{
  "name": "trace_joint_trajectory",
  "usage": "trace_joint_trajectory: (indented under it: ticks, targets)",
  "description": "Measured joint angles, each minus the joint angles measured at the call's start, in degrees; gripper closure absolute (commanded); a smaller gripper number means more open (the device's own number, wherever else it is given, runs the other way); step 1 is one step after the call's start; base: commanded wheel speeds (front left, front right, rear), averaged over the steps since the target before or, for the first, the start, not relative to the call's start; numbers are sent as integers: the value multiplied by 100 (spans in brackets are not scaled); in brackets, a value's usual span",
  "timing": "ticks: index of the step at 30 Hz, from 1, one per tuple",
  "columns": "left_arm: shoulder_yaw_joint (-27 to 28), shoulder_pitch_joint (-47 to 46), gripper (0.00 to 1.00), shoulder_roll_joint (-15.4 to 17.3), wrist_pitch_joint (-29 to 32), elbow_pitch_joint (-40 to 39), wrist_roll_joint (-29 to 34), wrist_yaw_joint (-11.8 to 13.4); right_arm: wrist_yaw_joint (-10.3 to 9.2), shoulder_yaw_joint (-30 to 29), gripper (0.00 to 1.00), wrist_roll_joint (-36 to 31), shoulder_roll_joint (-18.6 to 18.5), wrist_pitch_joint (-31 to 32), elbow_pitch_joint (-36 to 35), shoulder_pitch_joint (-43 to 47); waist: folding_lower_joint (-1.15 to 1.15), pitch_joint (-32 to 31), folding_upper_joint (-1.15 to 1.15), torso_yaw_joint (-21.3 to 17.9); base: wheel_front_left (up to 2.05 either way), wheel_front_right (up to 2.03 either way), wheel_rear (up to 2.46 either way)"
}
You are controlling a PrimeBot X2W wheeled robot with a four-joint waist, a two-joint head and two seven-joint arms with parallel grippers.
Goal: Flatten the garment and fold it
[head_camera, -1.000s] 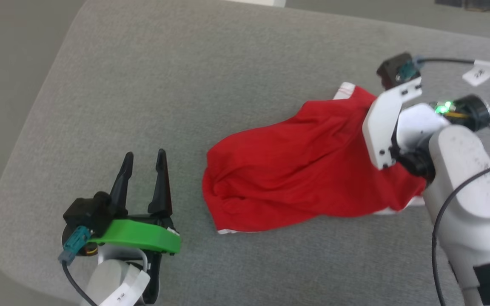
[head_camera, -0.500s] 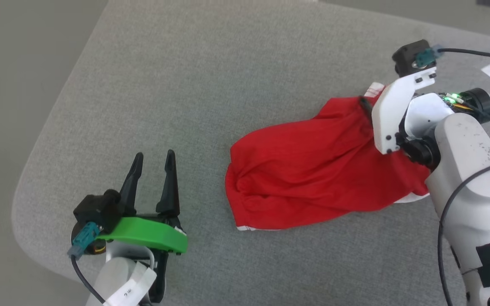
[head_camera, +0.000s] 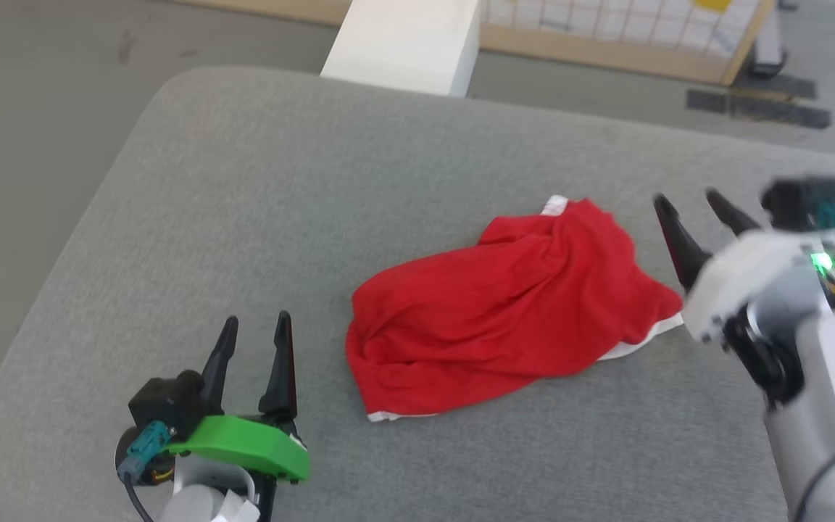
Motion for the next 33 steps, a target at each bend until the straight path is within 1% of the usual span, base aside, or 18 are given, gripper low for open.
trace_joint_trajectory:
  ticks: [3, 6, 9, 10, 12, 13, 14, 17, 19, 21, 24, 27, 33]
  targets:
    - [-10, 98, 0, 3, 109, -32, -26, 7, 0, -324, 0, 0, 66, -38, -383, 590, 0, -189, 0, -137, 0, 0, 0]
    - [-34, 157, 0, 3, 393, -96, -86, 77, -1, -589, 0, -10, 170, 2, -730, 1071, 0, -320, 0, -278, 0, 0, 0]
    - [-98, 157, 0, -2, 983, -194, -137, 297, -1, -804, 0, -47, 308, 110, -1036, 1383, 0, -401, 0, -401, 0, 0, 0]
    - [-133, 148, 0, -3, 1256, -232, -145, 381, -1, -856, 0, -67, 341, 135, -1129, 1459, 0, -418, 0, -435, 0, 0, 0]
    - [-325, 112, 0, -5, 2173, -236, -187, 592, -1, -944, 0, -104, 402, 224, -1289, 1564, 0, -433, 0, -487, 0, 0, 0]
    - [-464, 44, 0, -27, 2931, -302, -288, 821, -1, -1006, 0, -134, 457, 269, -1416, 1617, 0, -410, 0, -508, 0, 0, 0]
    - [-597, -15, 0, -27, 3456, -323, -296, 950, -1, -1027, 0, -156, 481, 300, -1468, 1622, 0, -389, 0, -518, 0, 0, 0]
    - [-872, -139, 0, -27, 4479, -527, -279, 1150, 0, -1066, 0, -186, 548, 341, -1592, 1624, 0, -313, 0, -552, 0, 0, 0]
    - [-990, -197, 0, -10, 5034, -588, -213, 1312, -1, -1069, 0, -207, 590, 349, -1625, 1627, 0, -262, 0, -577, 0, 0, 0]
    - [-1047, -208, 0, 69, 5466, -613, -41, 1452, -1, -1048, 0, -212, 622, 365, -1660, 1627, 0, -204, 0, -611, 0, 0, 0]
    - [-1085, -204, 0, 203, 5890, -594, 23, 1552, -1, -1035, 0, -212, 653, 364, -1679, 1626, 0, -129, 0, -674, 0, 0, 0]
    - [-1067, -198, 0, 244, 6046, -592, 26, 1648, 0, -1036, 0, -213, 665, 357, -1710, 1622, 0, -46, 0, -726, 0, 0, 0]
    - [-1080, -198, 0, 215, 5914, -515, -48, 1648, -1, -1050, 0, -227, 675, 339, -1756, 1603, 0, 122, 0, -776, 0, 0, 0]
